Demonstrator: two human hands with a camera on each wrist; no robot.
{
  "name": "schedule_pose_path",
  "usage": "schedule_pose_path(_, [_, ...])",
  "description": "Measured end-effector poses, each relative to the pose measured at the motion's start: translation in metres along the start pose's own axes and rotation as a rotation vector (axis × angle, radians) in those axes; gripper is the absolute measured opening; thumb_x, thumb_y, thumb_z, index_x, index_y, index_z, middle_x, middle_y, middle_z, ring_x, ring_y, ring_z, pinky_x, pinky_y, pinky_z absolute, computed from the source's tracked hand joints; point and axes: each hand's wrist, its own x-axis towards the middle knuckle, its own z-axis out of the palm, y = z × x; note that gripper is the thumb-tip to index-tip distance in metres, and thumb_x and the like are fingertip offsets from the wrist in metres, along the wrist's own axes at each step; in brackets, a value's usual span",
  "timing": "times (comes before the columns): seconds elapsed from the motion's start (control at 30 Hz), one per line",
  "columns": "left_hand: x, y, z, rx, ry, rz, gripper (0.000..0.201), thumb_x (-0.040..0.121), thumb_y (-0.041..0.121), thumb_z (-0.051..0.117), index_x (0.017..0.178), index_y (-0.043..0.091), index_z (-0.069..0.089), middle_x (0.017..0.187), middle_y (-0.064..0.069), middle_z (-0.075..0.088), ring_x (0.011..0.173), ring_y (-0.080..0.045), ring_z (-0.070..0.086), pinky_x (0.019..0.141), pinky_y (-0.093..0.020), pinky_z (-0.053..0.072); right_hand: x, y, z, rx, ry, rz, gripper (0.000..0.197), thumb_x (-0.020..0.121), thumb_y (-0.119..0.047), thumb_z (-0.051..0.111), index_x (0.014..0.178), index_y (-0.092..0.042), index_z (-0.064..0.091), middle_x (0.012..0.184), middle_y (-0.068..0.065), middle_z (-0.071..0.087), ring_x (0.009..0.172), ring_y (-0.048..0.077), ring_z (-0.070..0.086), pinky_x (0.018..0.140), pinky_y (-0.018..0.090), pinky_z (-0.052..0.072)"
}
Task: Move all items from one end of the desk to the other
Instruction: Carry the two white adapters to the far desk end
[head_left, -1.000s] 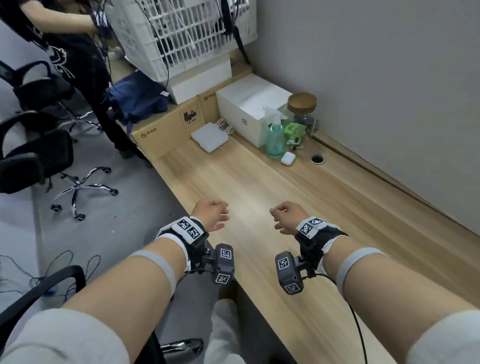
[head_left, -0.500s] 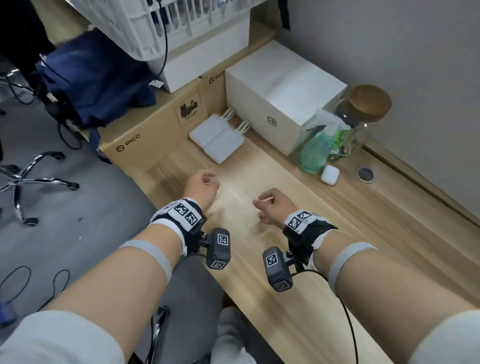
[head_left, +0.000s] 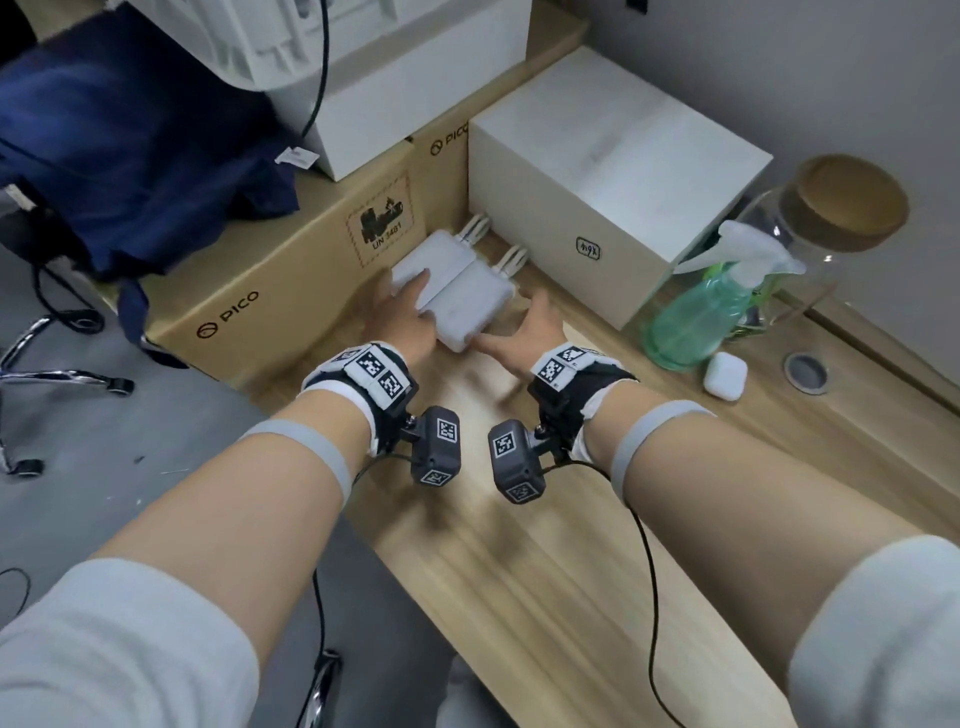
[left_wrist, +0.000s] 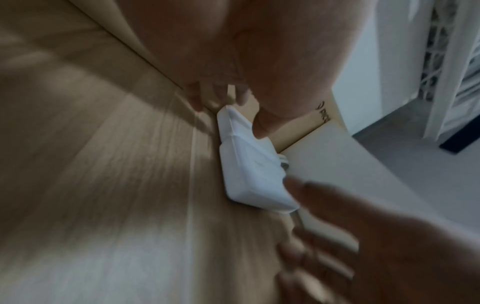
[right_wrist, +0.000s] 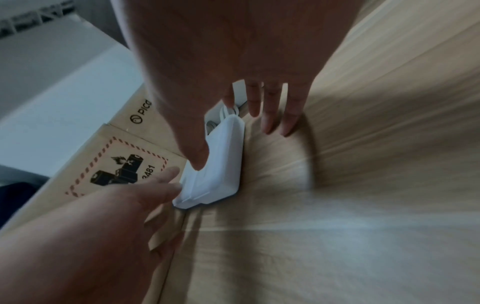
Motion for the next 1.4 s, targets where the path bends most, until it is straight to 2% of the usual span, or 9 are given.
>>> schedule_pose_path(0.13, [0.01, -0.004, 0.006, 0.172, 0.022, 0.037, 0.057, 0.103, 0.03, 0.039, 0.157, 0.04, 0.022, 0.168, 0.006, 0.004, 0.152, -0.028, 0.005, 0.123, -0.042, 0.017, 0.02, -0.007, 0.017, -0.09, 0.016, -0.031, 0.102, 0.061, -0.049, 0.087, 0.137, -0.009, 0.033, 0.133, 0.013, 0.045, 0.12, 0.03, 0.05, 0.098, 0.037, 0.045])
schedule_pose_path(0.27, [0.025, 0.0, 0.007, 0.291, 0.112, 0.021, 0.061, 0.095, 0.05, 0.044, 0.153, 0.036, 0.03, 0.155, -0.002, 0.027, 0.137, -0.033, 0.025, 0.113, -0.048, 0.032, 0.028, -0.012, 0.024, -0.179, 0.026, -0.076, 0.111, 0.058, -0.052, 0.086, 0.141, -0.007, 0.028, 0.134, 0.014, 0.044, 0.12, 0.035, 0.052, 0.098, 0.046, 0.048])
schedule_pose_path(0.5, [0.037, 0.005, 0.009, 0.258, 0.102, -0.049, 0.067, 0.082, 0.062, 0.062, 0.133, 0.02, 0.051, 0.145, -0.01, 0.034, 0.132, -0.035, 0.03, 0.11, -0.044, 0.033, 0.036, -0.01, 0.02, -0.375, -0.003, -0.141, 0.12, 0.056, -0.062, 0.082, 0.146, -0.005, 0.027, 0.14, 0.013, 0.038, 0.13, 0.029, 0.034, 0.106, 0.033, 0.029])
schedule_pose_path(0.67, [0.041, 0.0, 0.009, 0.166, 0.042, -0.001, 0.069, 0.08, 0.06, 0.066, 0.133, 0.02, 0.052, 0.139, -0.01, 0.054, 0.129, -0.036, 0.045, 0.109, -0.046, 0.037, 0.028, -0.015, 0.011, -0.398, -0.024, -0.114, 0.092, 0.076, -0.066, 0.065, 0.138, -0.005, 0.036, 0.131, 0.02, 0.043, 0.121, 0.034, 0.038, 0.105, 0.037, 0.029])
schedule_pose_path(0.83, [0.029, 0.007, 0.01, 0.054, -0.006, -0.024, 0.069, 0.076, 0.048, 0.076, 0.132, 0.017, 0.051, 0.125, -0.006, 0.064, 0.11, -0.03, 0.063, 0.09, -0.039, 0.053, 0.018, 0.012, 0.002, -0.012, -0.055, -0.004, 0.105, 0.066, -0.033, 0.089, 0.141, -0.006, 0.02, 0.127, 0.011, 0.041, 0.116, 0.027, 0.049, 0.086, 0.033, 0.044])
schedule_pose_path(1.03, [-0.007, 0.017, 0.029, -0.138, -0.166, -0.136, 0.079, 0.072, 0.034, 0.085, 0.135, 0.009, 0.045, 0.118, -0.002, 0.059, 0.107, -0.026, 0.059, 0.082, -0.033, 0.047, -0.018, 0.042, -0.021, 0.242, -0.132, 0.036, 0.108, 0.081, -0.018, 0.077, 0.155, -0.026, -0.001, 0.141, 0.005, 0.049, 0.113, 0.025, 0.058, 0.1, 0.042, 0.047])
schedule_pose_path(1.1, [-0.025, 0.026, 0.034, -0.148, -0.213, -0.143, 0.084, 0.067, 0.039, 0.086, 0.134, 0.009, 0.047, 0.122, -0.004, 0.061, 0.11, -0.027, 0.061, 0.082, -0.033, 0.049, -0.035, 0.054, -0.033, 0.249, -0.117, 0.13, 0.098, 0.082, -0.021, 0.076, 0.154, -0.023, 0.009, 0.141, 0.012, 0.053, 0.116, 0.031, 0.06, 0.099, 0.049, 0.049])
schedule_pose_path(1.27, [-0.091, 0.056, 0.055, -0.192, -0.426, -0.209, 0.076, 0.068, 0.036, 0.088, 0.127, 0.005, 0.051, 0.121, -0.006, 0.064, 0.106, -0.025, 0.063, 0.085, -0.031, 0.05, -0.094, 0.086, -0.081, 0.174, -0.085, 0.242, 0.056, 0.088, -0.025, 0.07, 0.135, -0.01, 0.045, 0.127, 0.007, 0.061, 0.112, 0.027, 0.061, 0.095, 0.037, 0.05])
schedule_pose_path(1.4, [-0.163, 0.081, 0.101, -0.345, -0.568, -0.182, 0.081, 0.052, 0.036, 0.09, 0.12, 0.007, 0.059, 0.11, -0.013, 0.072, 0.098, -0.033, 0.072, 0.089, -0.049, 0.059, -0.172, 0.131, -0.141, 0.258, -0.057, 0.283, 0.043, 0.085, -0.021, 0.068, 0.125, -0.008, 0.057, 0.119, 0.01, 0.067, 0.105, 0.031, 0.066, 0.092, 0.048, 0.054])
